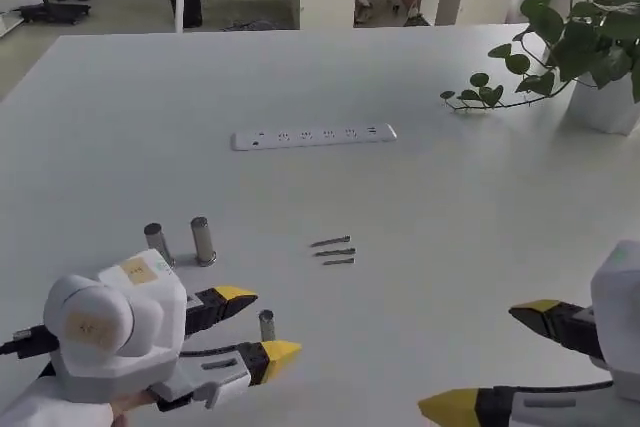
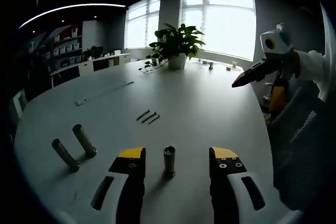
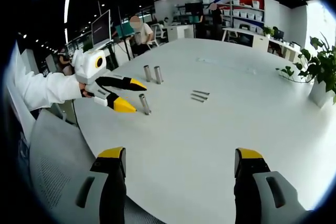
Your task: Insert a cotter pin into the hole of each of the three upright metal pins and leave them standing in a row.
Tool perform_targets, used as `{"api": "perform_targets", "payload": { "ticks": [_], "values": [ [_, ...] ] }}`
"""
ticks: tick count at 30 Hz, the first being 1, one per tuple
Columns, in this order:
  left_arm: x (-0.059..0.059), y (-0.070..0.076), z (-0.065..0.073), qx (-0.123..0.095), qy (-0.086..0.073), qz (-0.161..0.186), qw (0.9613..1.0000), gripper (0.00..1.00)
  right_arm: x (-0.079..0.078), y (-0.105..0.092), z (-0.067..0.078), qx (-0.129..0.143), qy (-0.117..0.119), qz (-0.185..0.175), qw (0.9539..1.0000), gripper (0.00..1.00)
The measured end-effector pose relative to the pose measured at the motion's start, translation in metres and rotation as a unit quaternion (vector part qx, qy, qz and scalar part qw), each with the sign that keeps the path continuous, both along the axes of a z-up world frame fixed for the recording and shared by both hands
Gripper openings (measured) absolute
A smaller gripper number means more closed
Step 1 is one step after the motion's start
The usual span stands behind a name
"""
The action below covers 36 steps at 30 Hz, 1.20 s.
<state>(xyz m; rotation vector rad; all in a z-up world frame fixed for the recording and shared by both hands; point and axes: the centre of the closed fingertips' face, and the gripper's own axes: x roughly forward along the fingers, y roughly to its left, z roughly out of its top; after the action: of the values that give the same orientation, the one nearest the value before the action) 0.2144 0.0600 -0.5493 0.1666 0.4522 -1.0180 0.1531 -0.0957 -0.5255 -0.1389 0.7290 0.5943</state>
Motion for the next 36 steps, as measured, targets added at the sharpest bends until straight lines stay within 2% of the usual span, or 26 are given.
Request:
{"api": "perform_targets", "payload": {
  "ticks": [6, 7, 8, 9, 13, 15, 16, 18, 22, 24, 25, 27, 30, 36],
  "values": [
    [-0.020, 0.018, 0.002, -0.011, 0.022, 0.000, 0.9997, 0.65, 0.002, -0.002, 0.004, 0.003, -0.006, -0.007, 1.0000, 0.83],
    [-0.024, 0.023, 0.000, -0.012, 0.036, 0.008, 0.9993, 0.68, 0.002, -0.002, 0.004, 0.003, -0.007, -0.007, 1.0000, 0.83],
    [-0.027, 0.026, -0.001, -0.011, 0.042, 0.012, 0.9990, 0.73, 0.002, -0.002, 0.004, 0.003, -0.006, -0.007, 1.0000, 0.83],
    [-0.029, 0.030, 0.000, -0.011, 0.038, 0.011, 0.9992, 0.76, 0.002, -0.002, 0.004, 0.002, -0.007, -0.007, 1.0000, 0.83],
    [-0.034, 0.047, -0.001, -0.003, 0.047, 0.031, 0.9984, 0.76, 0.002, 0.000, 0.004, 0.000, -0.005, -0.003, 1.0000, 0.83],
    [-0.038, 0.049, 0.005, -0.024, 0.062, 0.039, 0.9970, 0.82, 0.001, 0.000, 0.003, -0.004, -0.003, -0.001, 1.0000, 0.83],
    [-0.041, 0.048, 0.009, -0.039, 0.069, 0.037, 0.9962, 0.87, 0.002, 0.000, 0.003, -0.006, -0.002, 0.001, 1.0000, 0.83],
    [-0.049, 0.049, 0.015, -0.050, 0.078, 0.037, 0.9951, 0.99, 0.002, 0.000, 0.003, -0.008, -0.002, 0.002, 1.0000, 0.83],
    [-0.062, 0.051, 0.016, -0.053, 0.086, 0.034, 0.9944, 0.99, 0.003, -0.001, 0.002, -0.006, 0.000, -0.001, 1.0000, 0.83],
    [-0.068, 0.054, 0.013, -0.052, 0.095, 0.038, 0.9934, 0.99, 0.003, -0.001, 0.001, -0.007, 0.001, 0.001, 1.0000, 0.84],
    [-0.069, 0.055, 0.012, -0.051, 0.096, 0.041, 0.9933, 0.99, 0.002, -0.001, 0.001, -0.007, 0.000, 0.000, 1.0000, 0.87],
    [-0.071, 0.059, 0.011, -0.050, 0.096, 0.049, 0.9930, 0.99, 0.003, 0.000, 0.001, -0.007, -0.001, 0.000, 1.0000, 0.93],
    [-0.072, 0.062, 0.013, -0.056, 0.098, 0.060, 0.9917, 0.99, 0.004, 0.003, 0.002, -0.008, -0.001, 0.009, 0.9999, 0.93],
    [-0.072, 0.061, 0.024, -0.074, 0.088, 0.072, 0.9907, 1.00, 0.007, 0.011, -0.004, -0.014, 0.006, 0.032, 0.9994, 0.97]
  ]
}}
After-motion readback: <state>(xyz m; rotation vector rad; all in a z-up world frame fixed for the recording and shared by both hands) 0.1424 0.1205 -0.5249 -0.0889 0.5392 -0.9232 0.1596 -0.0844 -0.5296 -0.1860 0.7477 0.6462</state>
